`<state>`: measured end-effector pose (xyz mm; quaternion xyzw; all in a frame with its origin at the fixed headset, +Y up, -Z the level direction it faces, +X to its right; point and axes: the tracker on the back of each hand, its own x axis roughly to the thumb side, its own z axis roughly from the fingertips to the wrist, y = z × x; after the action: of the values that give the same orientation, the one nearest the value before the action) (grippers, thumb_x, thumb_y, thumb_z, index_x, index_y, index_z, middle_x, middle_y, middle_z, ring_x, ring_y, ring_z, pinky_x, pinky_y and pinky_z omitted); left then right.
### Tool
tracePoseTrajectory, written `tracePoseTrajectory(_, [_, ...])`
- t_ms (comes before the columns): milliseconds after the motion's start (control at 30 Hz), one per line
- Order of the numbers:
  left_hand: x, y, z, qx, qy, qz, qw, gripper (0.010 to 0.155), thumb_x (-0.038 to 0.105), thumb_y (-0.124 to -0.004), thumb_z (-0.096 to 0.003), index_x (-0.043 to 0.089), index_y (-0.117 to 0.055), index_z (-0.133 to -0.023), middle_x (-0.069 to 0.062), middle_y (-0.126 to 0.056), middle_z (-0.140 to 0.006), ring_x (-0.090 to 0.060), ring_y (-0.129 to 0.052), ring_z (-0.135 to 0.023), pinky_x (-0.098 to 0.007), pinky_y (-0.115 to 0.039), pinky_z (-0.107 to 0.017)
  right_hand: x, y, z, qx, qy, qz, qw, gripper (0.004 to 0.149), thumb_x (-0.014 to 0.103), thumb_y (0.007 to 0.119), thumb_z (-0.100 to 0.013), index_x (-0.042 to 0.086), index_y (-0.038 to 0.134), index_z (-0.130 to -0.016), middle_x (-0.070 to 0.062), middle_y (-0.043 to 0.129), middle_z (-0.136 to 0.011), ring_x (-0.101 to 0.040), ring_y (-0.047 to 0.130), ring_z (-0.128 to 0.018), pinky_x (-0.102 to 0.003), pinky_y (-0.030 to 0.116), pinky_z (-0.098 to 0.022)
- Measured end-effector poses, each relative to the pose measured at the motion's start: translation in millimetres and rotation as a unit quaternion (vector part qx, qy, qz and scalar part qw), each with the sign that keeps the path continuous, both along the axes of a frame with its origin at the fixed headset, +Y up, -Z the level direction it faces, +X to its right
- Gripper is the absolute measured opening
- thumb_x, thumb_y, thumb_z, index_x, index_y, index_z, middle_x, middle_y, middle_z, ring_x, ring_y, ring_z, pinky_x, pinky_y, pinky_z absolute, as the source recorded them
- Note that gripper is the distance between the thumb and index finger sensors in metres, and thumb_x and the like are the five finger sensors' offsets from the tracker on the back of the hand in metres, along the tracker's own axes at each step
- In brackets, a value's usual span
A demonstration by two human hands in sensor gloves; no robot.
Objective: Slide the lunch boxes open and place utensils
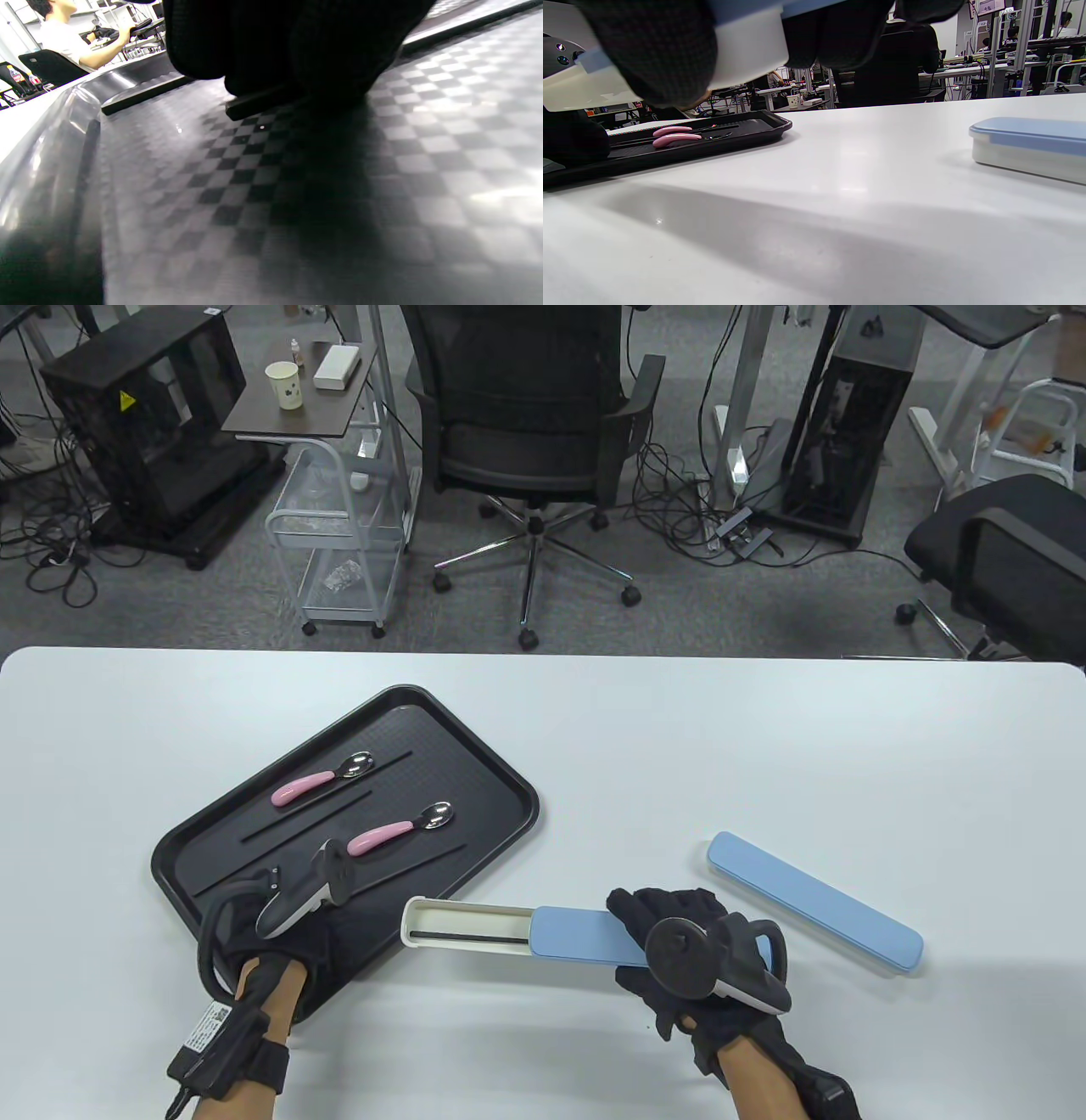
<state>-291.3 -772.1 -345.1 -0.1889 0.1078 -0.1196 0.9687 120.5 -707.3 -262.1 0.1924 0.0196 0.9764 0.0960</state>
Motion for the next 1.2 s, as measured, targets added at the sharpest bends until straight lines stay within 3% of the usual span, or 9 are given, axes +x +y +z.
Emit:
tracePoseTrajectory(733, [-0.5,2.7,2.1,0.024,-0.049,-0.017,0.998,0.041,0.038,-0.084,-0.0417,0.026,-0.084,-0.081,-0.004,-0.088,-0.085,-0.033,-0.077,-0.087,-0.059,-0.042,-0.073,-0.6,-1.2,-0.5,-0.007,-0.001,0.006,1.0,0.077,0.046,0.089,-0.043,0.031,0.048,-0.107,-0.008,0.056,-0.107,-0.037,0.065,-0.095,-0.066,0.044,-0.073])
tracePoseTrajectory(933, [-11.1,16.2,7.3,0.053,-0.05,0.056,0.996,0.042,0.038,-0.082,-0.0415,0.03,-0.082,-0.082,-0.004,-0.094,-0.082,-0.032,-0.083,-0.086,-0.058,-0.045,-0.072,-0.7,-1.6,-0.9,-0.009,-0.001,0.009,1.0,0.077,0.046,0.088,-0.043,0.031,0.048,-0.107,-0.009,0.056,-0.107,-0.037,0.065,-0.095,-0.066,0.044,-0.073])
tracePoseTrajectory(1000, [-14.7,24.3,10.1,0.07,-0.054,0.084,0.993,0.042,0.038,-0.081,-0.0421,0.031,-0.079,-0.084,-0.003,-0.091,-0.084,-0.032,-0.084,-0.084,-0.055,-0.054,-0.069,-0.7,-1.7,-0.9,-0.01,-0.001,0.009,1.0,0.077,0.046,0.088,-0.043,0.031,0.048,-0.107,-0.009,0.056,-0.107,-0.037,0.065,-0.095,-0.066,0.044,-0.073])
tracePoseTrajectory(1200, [-24.8,54.6,23.6,0.16,-0.077,0.193,0.965,0.044,0.032,-0.075,-0.0436,0.028,-0.073,-0.088,-0.004,-0.085,-0.086,-0.032,-0.09,-0.075,-0.05,-0.07,-0.058,-0.5,-2.3,-1.3,-0.013,-0.003,0.011,1.0,0.077,0.046,0.089,-0.043,0.031,0.048,-0.107,-0.009,0.056,-0.107,-0.037,0.065,-0.095,-0.066,0.044,-0.073])
